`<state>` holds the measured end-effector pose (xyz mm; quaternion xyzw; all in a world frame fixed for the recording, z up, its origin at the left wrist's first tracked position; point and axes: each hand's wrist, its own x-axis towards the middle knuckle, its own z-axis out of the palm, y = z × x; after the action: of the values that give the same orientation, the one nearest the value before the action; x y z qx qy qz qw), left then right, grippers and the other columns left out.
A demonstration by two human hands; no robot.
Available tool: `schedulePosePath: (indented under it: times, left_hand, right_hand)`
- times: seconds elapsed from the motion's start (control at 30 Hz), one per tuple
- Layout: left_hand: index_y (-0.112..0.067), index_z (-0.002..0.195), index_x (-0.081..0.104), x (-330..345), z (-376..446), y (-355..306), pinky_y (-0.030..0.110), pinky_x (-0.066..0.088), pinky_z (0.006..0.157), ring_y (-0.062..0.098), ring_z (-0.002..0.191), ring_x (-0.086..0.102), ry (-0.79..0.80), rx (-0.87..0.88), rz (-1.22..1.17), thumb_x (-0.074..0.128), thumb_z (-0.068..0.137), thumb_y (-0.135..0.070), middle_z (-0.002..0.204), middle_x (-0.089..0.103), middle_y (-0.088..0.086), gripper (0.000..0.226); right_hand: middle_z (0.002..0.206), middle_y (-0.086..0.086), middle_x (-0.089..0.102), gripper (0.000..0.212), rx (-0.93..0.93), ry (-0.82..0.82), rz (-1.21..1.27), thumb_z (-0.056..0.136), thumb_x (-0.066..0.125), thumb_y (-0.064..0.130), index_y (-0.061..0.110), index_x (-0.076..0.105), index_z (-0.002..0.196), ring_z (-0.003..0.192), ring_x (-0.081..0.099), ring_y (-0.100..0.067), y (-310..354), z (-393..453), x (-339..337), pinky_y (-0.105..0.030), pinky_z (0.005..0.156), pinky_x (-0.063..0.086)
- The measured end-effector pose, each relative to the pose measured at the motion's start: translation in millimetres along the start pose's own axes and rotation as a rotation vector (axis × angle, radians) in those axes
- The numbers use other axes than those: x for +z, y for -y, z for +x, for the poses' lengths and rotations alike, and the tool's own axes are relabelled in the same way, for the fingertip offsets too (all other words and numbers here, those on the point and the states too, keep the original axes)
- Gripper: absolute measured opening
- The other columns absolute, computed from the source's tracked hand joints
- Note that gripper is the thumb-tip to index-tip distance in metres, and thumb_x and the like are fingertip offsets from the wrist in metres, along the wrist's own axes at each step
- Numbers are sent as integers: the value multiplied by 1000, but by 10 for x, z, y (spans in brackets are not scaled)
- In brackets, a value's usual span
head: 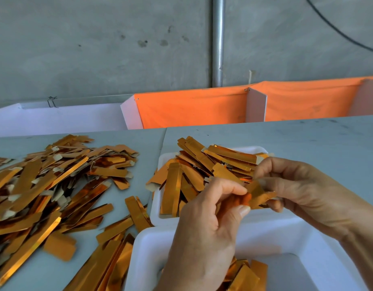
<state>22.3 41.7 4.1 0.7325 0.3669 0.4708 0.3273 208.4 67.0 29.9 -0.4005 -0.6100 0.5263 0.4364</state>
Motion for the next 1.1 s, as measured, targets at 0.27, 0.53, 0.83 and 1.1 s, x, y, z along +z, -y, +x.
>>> schedulePosePath:
  times: [0.27, 0.53, 0.83, 1.1]
  left_hand:
    - [-40, 99, 59, -27, 5, 39, 9, 45, 81, -1, 98, 62, -18, -72, -77, 61, 87, -27, 98, 68, -21, 19]
    - [-39, 99, 60, -40, 10, 37, 9, 45, 81, 0, 98, 62, -39, -55, -89, 60, 84, -29, 98, 68, -19, 18]
    - [-41, 102, 54, -35, -7, 10, 8, 44, 79, -7, 97, 57, -46, 32, 199, 64, 88, -22, 101, 61, -27, 25]
    - [-40, 101, 54, -61, -2, -35, 7, 44, 76, -5, 96, 58, -57, 36, 208, 62, 89, -26, 101, 62, -26, 20]
  right_hand:
    - [67, -1, 60, 11, -11, 58, 240, 77, 76, 15, 14, 66, 80, 54, 53, -12, -63, 7, 14, -20, 48, 47]
    - [69, -17, 58, 50, -1, 102, 197, 51, 92, 37, 6, 69, 83, 62, 59, -18, -36, -12, -63, -23, 53, 50]
    - [52, -5, 47, 12, 49, 47, 97, 67, 69, 8, 18, 64, 70, 42, 44, -14, -39, 8, 31, -19, 44, 40]
    - [62, -7, 52, 21, 64, 95, 296, 73, 64, 21, 5, 67, 87, 52, 51, -14, -53, 15, -42, -21, 47, 45]
